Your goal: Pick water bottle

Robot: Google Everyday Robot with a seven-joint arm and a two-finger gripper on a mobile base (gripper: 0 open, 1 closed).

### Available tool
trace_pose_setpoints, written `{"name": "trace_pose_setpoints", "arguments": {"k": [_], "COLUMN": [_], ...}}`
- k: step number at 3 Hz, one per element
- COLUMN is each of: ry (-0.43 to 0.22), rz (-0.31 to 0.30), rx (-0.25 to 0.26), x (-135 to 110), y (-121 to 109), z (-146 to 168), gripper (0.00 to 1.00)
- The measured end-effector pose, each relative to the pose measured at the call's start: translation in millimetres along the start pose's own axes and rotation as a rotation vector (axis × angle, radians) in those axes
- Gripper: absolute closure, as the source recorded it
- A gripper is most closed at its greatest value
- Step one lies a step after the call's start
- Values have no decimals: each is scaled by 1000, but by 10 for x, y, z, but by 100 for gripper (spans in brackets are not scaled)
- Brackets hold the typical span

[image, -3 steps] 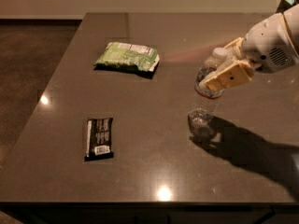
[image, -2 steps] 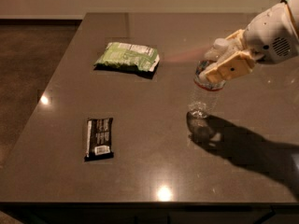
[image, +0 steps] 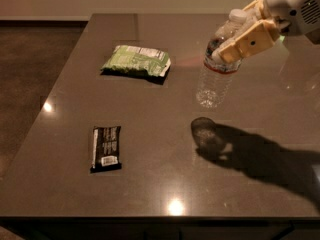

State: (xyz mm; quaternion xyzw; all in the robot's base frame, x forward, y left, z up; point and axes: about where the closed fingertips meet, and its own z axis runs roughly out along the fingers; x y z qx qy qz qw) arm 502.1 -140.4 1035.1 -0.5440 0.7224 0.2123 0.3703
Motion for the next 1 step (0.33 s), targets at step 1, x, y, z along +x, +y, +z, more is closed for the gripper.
{"name": "trace_pose_setpoints", "arguments": {"k": [1], "ry": [-1], "rz": [0], "rx": [0], "x": [-4], "y": [1], "z": [-1], "gripper": [100]}}
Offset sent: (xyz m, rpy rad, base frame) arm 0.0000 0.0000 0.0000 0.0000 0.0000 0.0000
